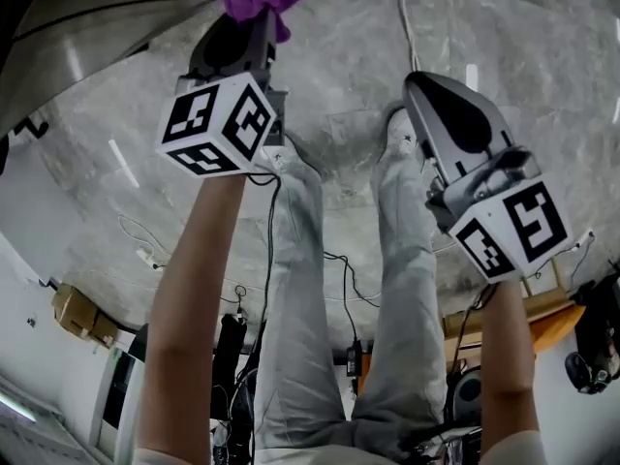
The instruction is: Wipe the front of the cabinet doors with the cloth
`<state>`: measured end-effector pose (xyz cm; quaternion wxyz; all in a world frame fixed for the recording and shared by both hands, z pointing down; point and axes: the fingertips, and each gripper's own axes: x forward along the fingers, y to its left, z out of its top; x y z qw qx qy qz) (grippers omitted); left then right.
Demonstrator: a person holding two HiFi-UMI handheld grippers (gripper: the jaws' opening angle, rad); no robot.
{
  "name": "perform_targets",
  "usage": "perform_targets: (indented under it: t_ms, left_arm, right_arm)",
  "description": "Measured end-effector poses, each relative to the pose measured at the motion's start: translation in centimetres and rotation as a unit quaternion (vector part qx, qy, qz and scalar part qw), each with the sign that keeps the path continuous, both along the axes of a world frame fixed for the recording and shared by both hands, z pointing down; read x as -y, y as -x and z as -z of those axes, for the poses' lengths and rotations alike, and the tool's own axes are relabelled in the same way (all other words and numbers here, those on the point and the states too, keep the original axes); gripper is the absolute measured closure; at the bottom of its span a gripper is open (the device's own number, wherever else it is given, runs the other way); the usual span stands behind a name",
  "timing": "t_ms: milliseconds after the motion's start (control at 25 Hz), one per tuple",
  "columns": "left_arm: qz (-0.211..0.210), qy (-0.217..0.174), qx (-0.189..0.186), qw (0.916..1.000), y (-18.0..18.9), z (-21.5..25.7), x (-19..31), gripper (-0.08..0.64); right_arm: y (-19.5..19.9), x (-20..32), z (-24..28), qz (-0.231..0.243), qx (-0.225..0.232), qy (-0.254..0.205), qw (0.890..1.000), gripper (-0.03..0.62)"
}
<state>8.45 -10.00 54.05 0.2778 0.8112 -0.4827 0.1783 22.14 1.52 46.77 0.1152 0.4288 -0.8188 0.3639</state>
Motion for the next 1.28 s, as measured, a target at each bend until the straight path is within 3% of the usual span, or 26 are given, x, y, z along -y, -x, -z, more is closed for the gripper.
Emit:
perform_targets:
  t_ms: [280, 400, 520, 640, 840, 1040, 1280]
  left_arm:
    - [-0.083, 0.015, -0.014, 0.9963, -13.3, -3.9, -0.2, 0.477]
    - [-0.088, 0.016, -0.025, 0.9957, -17.5, -4.4, 0.7, 0.477]
    - [-0.073, 0.018, -0.029, 0.9967, -18.9, -4.8, 2.1, 0.477]
    - [-0.065, 0.022, -0.022, 0.9974, -18.3, -5.4, 3.2, 0.477]
    - [-0.093, 0.012, -0.003, 0.9956, -15.3, -5.9, 4.1, 0.477]
    - [-0.081, 0.010, 0.029, 0.9963, -7.9, -6.9, 4.2, 0.477]
    - [-0.059, 0.022, 0.051, 0.9967, 0.6, -7.7, 4.9, 0.477]
  right_arm:
    - [-6.8, -0.7, -2.7, -0.034, 0.008, 0.015, 0.999, 0.565]
    - [-9.9, -1.3, -3.5, -0.055, 0.010, 0.015, 0.998, 0.565]
    - [-11.6, -2.0, -4.3, -0.069, 0.011, 0.019, 0.997, 0.565]
    - [-11.9, -2.8, -5.3, -0.070, 0.009, 0.026, 0.997, 0.565]
    - [-11.7, -2.4, -6.9, -0.073, -0.009, 0.023, 0.997, 0.565]
    - [-9.0, -1.5, -7.9, -0.071, -0.021, 0.018, 0.997, 0.563]
    - [-3.5, -0.5, -8.0, -0.031, -0.029, 0.012, 0.999, 0.564]
